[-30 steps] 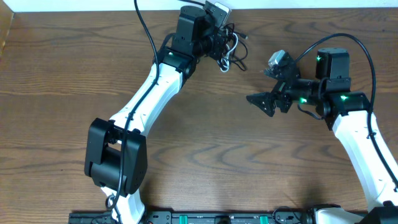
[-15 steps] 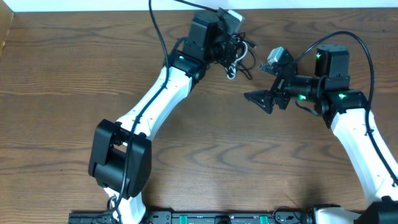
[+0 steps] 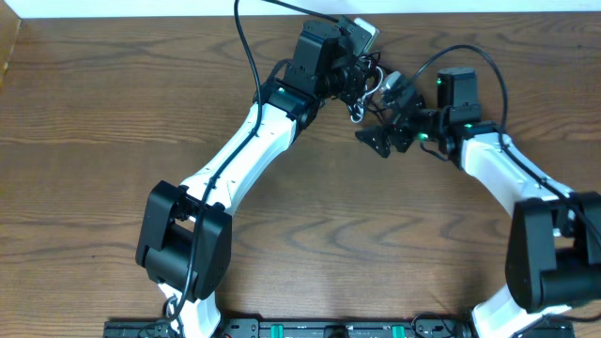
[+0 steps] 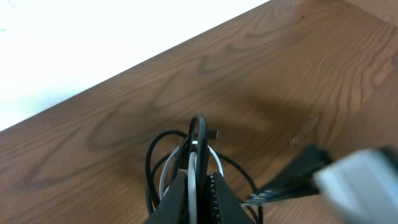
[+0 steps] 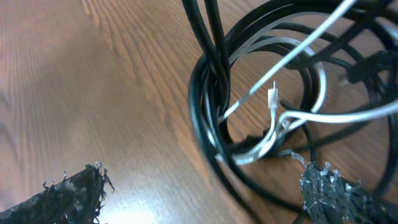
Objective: Untangle cables
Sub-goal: 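Move the right gripper toward the cables held by the left gripper, then grasp a cable loop with the right gripper beside the left gripper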
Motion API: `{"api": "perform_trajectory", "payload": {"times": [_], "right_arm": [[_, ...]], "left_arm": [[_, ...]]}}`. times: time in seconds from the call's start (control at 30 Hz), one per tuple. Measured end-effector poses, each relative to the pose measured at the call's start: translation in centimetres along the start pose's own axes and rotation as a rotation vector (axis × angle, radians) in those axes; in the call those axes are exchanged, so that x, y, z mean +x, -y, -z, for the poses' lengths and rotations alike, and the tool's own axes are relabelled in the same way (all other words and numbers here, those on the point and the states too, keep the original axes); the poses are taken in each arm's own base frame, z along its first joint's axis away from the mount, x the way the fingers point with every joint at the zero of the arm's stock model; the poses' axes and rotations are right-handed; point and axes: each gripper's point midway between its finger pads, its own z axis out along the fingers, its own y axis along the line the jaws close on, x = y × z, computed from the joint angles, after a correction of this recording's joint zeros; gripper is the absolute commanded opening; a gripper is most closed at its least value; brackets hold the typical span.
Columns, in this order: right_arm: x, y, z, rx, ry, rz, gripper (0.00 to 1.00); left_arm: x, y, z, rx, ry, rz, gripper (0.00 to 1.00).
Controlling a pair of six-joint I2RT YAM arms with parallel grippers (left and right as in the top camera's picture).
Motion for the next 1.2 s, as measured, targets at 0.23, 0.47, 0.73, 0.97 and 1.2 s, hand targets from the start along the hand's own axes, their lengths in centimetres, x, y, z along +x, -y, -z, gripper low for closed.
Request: {"api": "perform_trajectory", "payload": {"times": [0.23, 0.47, 0.73, 0.97, 1.2], "right_arm": [[0.0, 0.9, -2.7, 0.004, 0.041, 0.039, 0.83], [0.0, 1.4, -3.3, 0.045, 0.039, 0.043, 0.08], [0.0, 1.6, -3.4, 0.060, 0.033, 0.041, 0.01], [0.1, 1.5, -3.2, 0.038, 0.038, -0.003, 0.01], [-1.1, 1.0, -2.5, -0.046, 0.110, -0.069, 0.01]], "left_arm": [[0.0, 0.7, 0.0, 0.034, 0.001, 0.005, 0.08], [0.0, 1.4, -0.1, 0.061, 0.002, 0.002, 0.08], [-0.1, 1.5, -0.1, 0.064, 0.002, 0.001, 0.09], [-0.1, -0.2, 0.1, -0.011, 0.002, 0.007, 0.88], [0.5, -2.0, 0.5, -0.091, -0.023, 0.037, 0.89]]}}
